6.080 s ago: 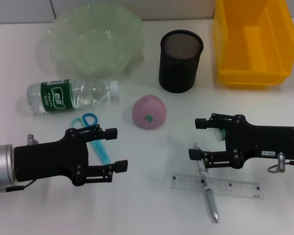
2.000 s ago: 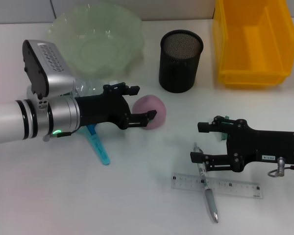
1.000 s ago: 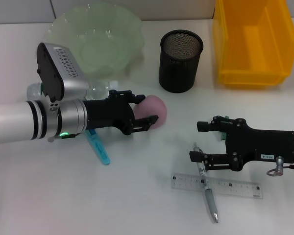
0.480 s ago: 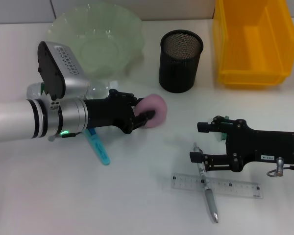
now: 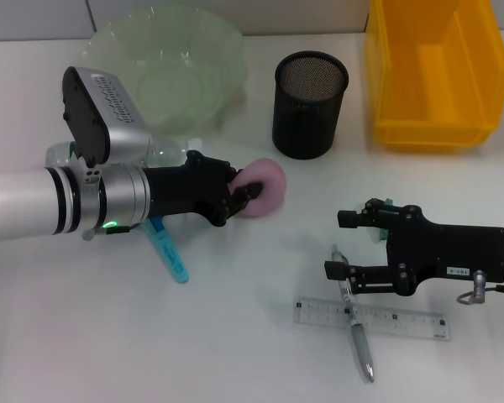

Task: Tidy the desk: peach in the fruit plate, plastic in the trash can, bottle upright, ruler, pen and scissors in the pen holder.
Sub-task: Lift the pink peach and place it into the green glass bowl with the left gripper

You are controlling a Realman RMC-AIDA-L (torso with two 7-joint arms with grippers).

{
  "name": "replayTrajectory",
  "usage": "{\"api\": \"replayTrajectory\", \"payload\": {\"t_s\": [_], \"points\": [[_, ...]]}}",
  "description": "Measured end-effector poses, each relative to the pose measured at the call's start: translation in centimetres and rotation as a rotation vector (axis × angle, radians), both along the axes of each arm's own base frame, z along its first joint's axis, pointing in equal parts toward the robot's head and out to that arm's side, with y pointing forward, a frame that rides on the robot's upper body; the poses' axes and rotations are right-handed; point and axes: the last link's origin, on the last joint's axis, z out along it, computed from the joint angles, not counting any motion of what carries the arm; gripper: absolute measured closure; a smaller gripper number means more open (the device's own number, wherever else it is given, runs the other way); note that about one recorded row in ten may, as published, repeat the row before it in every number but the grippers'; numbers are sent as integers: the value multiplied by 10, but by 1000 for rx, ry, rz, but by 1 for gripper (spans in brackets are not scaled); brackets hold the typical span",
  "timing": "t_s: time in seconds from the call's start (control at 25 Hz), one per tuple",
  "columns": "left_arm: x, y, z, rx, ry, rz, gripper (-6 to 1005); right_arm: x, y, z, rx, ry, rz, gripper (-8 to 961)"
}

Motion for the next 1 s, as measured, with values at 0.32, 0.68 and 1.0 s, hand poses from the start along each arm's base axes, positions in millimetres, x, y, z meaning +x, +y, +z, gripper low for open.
{"api": "replayTrajectory", "payload": {"t_s": [0.32,0.68,1.0], "points": [[0,0,0,-3,-1,-1,809,0,-1,-1,-1,2,-2,135],[0,-1,0,-6,-6,-1,877,0,-1,-1,-1,3,-2,135],[1,-1,0,-5,-8,-1,888,0,-1,-1,-1,3,-1,135]]}}
